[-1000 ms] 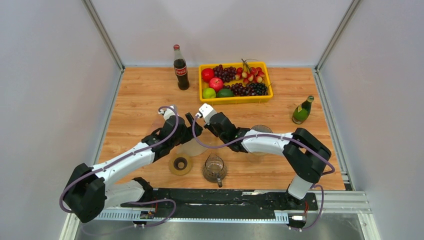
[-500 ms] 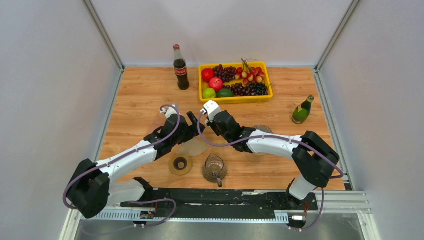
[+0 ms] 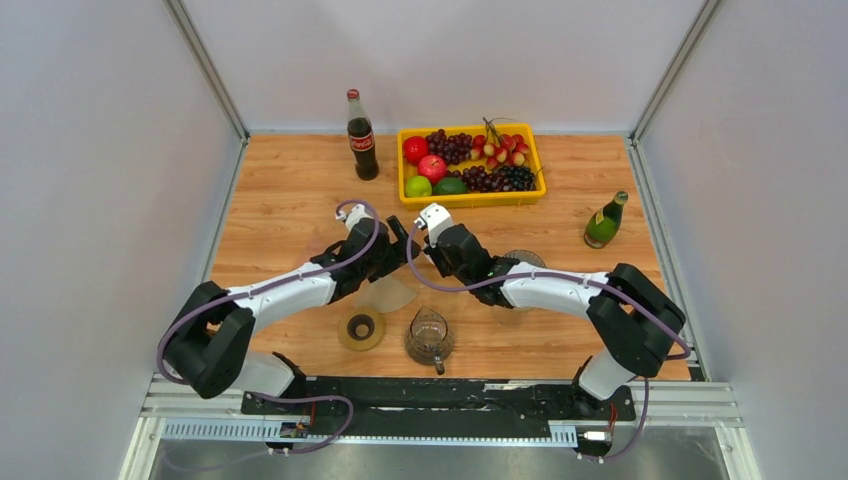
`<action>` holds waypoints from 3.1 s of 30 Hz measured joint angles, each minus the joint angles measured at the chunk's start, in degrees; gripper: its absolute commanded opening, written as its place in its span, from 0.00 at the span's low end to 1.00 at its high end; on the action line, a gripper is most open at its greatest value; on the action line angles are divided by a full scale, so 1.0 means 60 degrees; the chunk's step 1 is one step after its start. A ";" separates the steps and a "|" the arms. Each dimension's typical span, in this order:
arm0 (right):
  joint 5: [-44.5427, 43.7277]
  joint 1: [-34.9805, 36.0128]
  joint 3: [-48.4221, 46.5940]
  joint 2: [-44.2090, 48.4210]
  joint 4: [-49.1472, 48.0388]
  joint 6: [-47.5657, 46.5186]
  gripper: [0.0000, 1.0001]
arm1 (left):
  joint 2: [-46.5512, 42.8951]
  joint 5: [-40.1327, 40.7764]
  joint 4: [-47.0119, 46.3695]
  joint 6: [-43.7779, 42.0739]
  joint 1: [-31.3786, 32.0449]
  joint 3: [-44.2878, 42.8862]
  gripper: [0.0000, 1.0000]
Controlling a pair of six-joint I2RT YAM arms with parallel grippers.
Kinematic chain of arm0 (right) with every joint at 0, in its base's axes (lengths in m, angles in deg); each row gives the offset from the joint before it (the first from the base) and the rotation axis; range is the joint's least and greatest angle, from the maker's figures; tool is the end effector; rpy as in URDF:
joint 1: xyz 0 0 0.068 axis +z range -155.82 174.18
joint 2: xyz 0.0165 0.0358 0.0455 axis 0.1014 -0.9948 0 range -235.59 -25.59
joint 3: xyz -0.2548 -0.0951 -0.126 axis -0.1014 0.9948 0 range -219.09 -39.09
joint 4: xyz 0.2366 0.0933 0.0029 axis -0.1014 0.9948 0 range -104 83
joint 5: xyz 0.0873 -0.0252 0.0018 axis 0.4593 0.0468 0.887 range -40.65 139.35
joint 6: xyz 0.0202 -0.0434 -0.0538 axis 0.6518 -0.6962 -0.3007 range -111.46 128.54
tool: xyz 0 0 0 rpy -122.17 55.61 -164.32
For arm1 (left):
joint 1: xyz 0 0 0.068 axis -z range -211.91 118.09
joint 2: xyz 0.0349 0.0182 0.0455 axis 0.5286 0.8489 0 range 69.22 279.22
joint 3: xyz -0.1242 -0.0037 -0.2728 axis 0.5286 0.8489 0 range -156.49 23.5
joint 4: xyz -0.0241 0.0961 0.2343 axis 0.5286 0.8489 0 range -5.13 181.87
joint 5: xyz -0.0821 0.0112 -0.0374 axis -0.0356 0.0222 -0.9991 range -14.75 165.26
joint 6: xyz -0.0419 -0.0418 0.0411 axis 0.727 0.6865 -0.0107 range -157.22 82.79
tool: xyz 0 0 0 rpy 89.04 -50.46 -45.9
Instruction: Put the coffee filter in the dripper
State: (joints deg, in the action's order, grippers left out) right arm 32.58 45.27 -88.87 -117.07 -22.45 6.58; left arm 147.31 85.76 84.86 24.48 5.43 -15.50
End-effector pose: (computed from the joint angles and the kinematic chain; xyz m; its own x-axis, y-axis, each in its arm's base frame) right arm 0.2359 0.2649 0.2202 -0.3239 -0.4533 -0.8304 -0.6049 0.7741 -0.1867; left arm 0.2331 -0.1641 0.2124 -0.6637 -0.5825 -0.4693 -0.2118 0.7480 -0.6290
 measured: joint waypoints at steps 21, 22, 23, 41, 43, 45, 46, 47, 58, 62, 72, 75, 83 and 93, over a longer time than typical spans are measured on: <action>-0.0186 -0.0095 0.0000 0.0186 -0.0058 0.0601 0.00 | 0.1337 -0.0761 -0.1898 0.1796 -0.0007 0.0087 0.76; -0.0186 -0.0095 0.0000 0.0186 -0.0058 0.0616 0.00 | 0.1381 -0.0761 -0.1956 0.1869 -0.0007 0.0095 0.75; -0.0186 -0.0095 -0.0004 0.0186 -0.0058 0.0634 0.00 | 0.1424 -0.0765 -0.2011 0.1923 -0.0007 0.0098 0.73; -0.0109 -0.0095 -0.0073 0.0186 -0.0058 0.0692 0.00 | 0.2703 -0.1257 -0.2849 0.2430 -0.0007 -0.0007 0.61; -0.0098 -0.0095 -0.0073 0.0186 -0.0062 0.0721 0.00 | 0.2841 -0.1319 -0.2947 0.2459 -0.0007 -0.0047 0.59; -0.0091 -0.0095 -0.0073 0.0186 -0.0058 0.0743 0.00 | 0.2998 -0.1388 -0.3078 0.2499 -0.0007 -0.0120 0.54; -0.0084 -0.0095 -0.0073 0.0186 -0.0058 0.0747 0.00 | 0.3071 -0.1424 -0.3151 0.2524 -0.0007 -0.0146 0.50; -0.0080 -0.0095 -0.0073 0.0186 -0.0058 0.0750 0.00 | 0.3151 -0.1435 -0.3220 0.2528 -0.0007 -0.0189 0.48; 0.0106 -0.0095 0.0248 0.0572 0.0040 0.1035 0.03 | 0.3399 -0.1581 -0.3807 0.2371 -0.0007 -0.0350 0.00; 0.0229 -0.0095 0.0372 0.1169 0.0259 0.1293 0.24 | 0.3071 -0.1545 -0.3559 0.1745 -0.0007 -0.0350 0.00; 0.0951 -0.0095 0.0379 0.3282 0.0237 0.2204 0.73 | 0.0255 -0.0211 0.0004 -0.1508 0.0211 -0.1927 0.00; 0.1206 -0.0091 0.0379 0.3574 0.0215 0.2408 0.76 | -0.0222 0.0426 0.1341 -0.2320 0.0484 -0.2630 0.00; 0.1494 -0.0095 0.0495 0.3814 0.0226 0.2947 0.78 | -0.0007 0.2404 0.4634 -0.3442 0.1526 -0.4477 0.00; 0.1887 -0.0091 0.0495 0.3384 0.0168 0.3945 0.78 | 0.0448 0.2503 0.5559 -0.3657 0.1821 -0.4845 0.00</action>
State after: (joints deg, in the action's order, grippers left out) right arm 43.90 44.72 -85.90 -96.77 -21.44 30.25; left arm 150.00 100.77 118.21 2.53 16.36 -44.57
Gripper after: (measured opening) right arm 0.781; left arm 0.007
